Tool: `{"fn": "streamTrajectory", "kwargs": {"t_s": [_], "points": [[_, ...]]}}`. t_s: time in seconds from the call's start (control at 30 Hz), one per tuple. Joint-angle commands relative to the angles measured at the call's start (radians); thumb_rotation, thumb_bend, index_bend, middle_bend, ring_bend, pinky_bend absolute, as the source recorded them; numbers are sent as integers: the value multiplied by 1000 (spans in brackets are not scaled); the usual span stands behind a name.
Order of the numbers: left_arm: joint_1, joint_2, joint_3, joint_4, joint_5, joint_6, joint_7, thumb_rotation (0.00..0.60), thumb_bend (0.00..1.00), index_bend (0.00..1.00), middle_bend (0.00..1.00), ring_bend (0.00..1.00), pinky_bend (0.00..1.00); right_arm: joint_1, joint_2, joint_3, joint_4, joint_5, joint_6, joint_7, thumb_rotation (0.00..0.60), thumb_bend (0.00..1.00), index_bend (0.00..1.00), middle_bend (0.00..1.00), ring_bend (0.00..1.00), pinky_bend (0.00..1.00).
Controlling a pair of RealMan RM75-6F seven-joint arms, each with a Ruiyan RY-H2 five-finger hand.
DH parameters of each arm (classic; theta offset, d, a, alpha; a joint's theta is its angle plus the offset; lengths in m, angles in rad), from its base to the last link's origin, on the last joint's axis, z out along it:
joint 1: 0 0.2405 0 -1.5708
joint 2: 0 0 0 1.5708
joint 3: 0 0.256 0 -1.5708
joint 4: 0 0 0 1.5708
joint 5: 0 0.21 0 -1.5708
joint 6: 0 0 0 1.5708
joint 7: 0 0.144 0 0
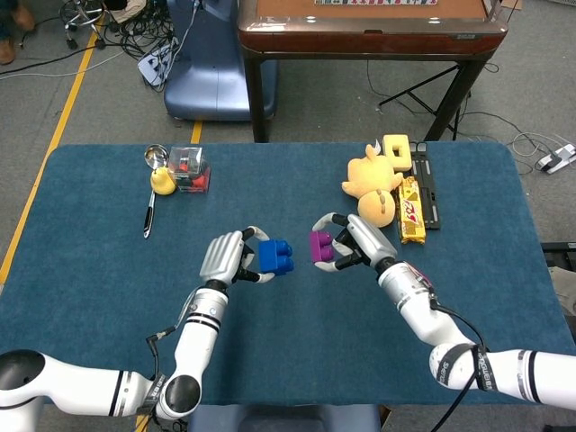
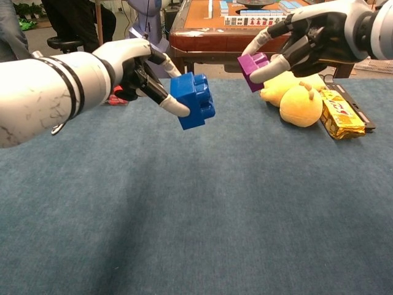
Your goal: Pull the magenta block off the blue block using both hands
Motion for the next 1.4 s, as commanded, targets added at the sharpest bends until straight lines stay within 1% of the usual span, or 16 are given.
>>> {"fn": "streamTrajectory", "kwargs": {"t_s": [0.03, 0.2, 0.33, 0.43, 0.53, 0.6, 0.63, 0.7, 0.87, 1.03, 1.27, 1.4], "points": [[8, 5, 41, 3, 43, 11, 26, 600, 7, 625, 943, 982, 1000, -8, 9, -32, 3, -28, 11, -41, 600, 206, 610, 1000, 1000, 1000], [19, 2, 107, 7, 112, 16, 58, 600, 7, 624, 943, 981, 1000, -7, 3, -93, 11, -70, 57, -153, 600, 206, 611, 1000, 1000, 1000], [23, -3, 166, 24, 166, 9, 100, 600, 7, 621, 943, 982, 1000, 5, -17, -145, 18, -82, 112, -282, 600, 206, 610, 1000, 1000, 1000], [29, -15, 189, 37, 191, 3, 112, 600, 7, 620, 943, 982, 1000, 15, -38, -170, 27, -70, 142, -363, 600, 206, 610, 1000, 1000, 1000], [35, -23, 201, 47, 201, -11, 117, 600, 6, 620, 943, 982, 1000, 25, -63, -189, 42, -47, 159, -424, 600, 206, 611, 1000, 1000, 1000], [36, -25, 202, 49, 203, -14, 118, 600, 6, 620, 943, 982, 1000, 27, -68, -191, 45, -43, 161, -432, 600, 206, 611, 1000, 1000, 1000], [37, -27, 213, 54, 202, -23, 126, 600, 7, 619, 943, 982, 1000, 32, -77, -206, 56, -33, 155, -459, 600, 206, 611, 1000, 1000, 1000], [40, -29, 221, 62, 196, -39, 138, 600, 7, 618, 943, 981, 1000, 43, -100, -219, 76, -8, 154, -499, 600, 206, 610, 1000, 1000, 1000], [49, -35, 214, 73, 160, -71, 139, 600, 7, 616, 943, 981, 1000, 55, -135, -230, 106, 33, 140, -539, 600, 193, 610, 1000, 1000, 1000], [54, -49, 227, 97, 147, -96, 152, 600, 7, 611, 944, 982, 1000, 73, -150, -240, 126, 75, 115, -576, 600, 162, 607, 1000, 1000, 1000], [67, -69, 239, 125, 164, -107, 153, 600, 6, 589, 944, 982, 1000, 96, -150, -249, 129, 121, 95, -615, 600, 122, 487, 1000, 1000, 1000], [75, -78, 244, 135, 181, -103, 155, 600, 6, 540, 944, 982, 1000, 98, -155, -251, 130, 126, 97, -618, 600, 51, 400, 1000, 1000, 1000]]}}
